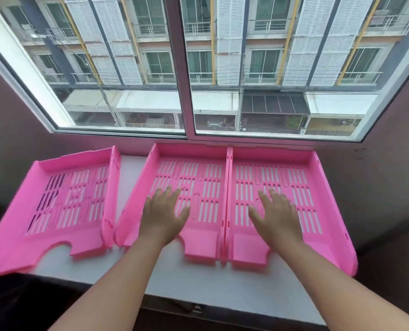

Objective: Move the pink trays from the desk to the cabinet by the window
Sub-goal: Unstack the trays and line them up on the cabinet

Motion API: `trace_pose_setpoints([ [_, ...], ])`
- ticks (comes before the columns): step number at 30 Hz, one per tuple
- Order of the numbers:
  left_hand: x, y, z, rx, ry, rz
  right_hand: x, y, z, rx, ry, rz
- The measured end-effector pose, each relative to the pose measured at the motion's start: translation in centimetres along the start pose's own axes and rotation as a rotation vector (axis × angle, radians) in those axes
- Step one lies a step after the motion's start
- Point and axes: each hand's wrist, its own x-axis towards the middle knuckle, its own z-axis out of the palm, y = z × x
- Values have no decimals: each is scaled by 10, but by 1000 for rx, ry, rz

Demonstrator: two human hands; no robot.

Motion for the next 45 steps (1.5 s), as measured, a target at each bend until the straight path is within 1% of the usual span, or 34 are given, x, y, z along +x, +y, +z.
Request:
trace_pose_setpoints([
  [3, -8, -42, -24, -6, 94, -69, 2, -48, 1, 31, 87, -112],
  [7, -18, -96, -40, -64, 169, -179, -4, -113, 20, 15, 72, -229],
  [10, -21, -125, -40, -230, 109, -248, -10, -148, 45, -28, -23, -234],
  [12, -20, -139, -39, -386, 23, -282, -11, -161, 62, -64, -98, -178],
  [14, -20, -148, -37, -484, -43, -263, -10, -167, 75, -87, -147, -107],
  [16, -21, -155, -33, -519, -72, -230, -12, -170, 87, -110, -179, -57],
  [20, -21, -168, -26, -465, -128, -151, -17, -174, 103, -169, -182, -26],
  [23, -12, -175, -25, -438, -188, -54, -16, -174, 107, -194, -177, -17],
  [25, -5, -177, -26, -384, -236, 21, -15, -174, 107, -215, -178, -14],
  [28, 4, -177, -24, -298, -265, 101, -16, -177, 109, -228, -173, -2],
  [33, 8, -177, -23, -274, -294, 144, -10, -181, 109, -241, -178, 4],
  [37, 7, -174, -30, -359, -314, 123, -6, -180, 102, -248, -262, -19],
  [38, 5, -172, -33, -379, -306, 115, -6, -179, 96, -232, -248, -39],
  [39, 2, -169, -35, -406, -286, 103, -8, -177, 89, -212, -188, -61],
  [41, -6, -163, -34, -474, -231, 62, -13, -170, 73, -182, 37, -80],
  [43, -16, -155, -31, -517, -172, 22, -21, -156, 60, -182, 245, -33],
  [44, -20, -150, -29, -534, -142, -2, -26, -147, 56, -173, 290, 18],
  [45, -24, -146, -26, -554, -110, -27, -31, -138, 53, -137, 282, 84],
])
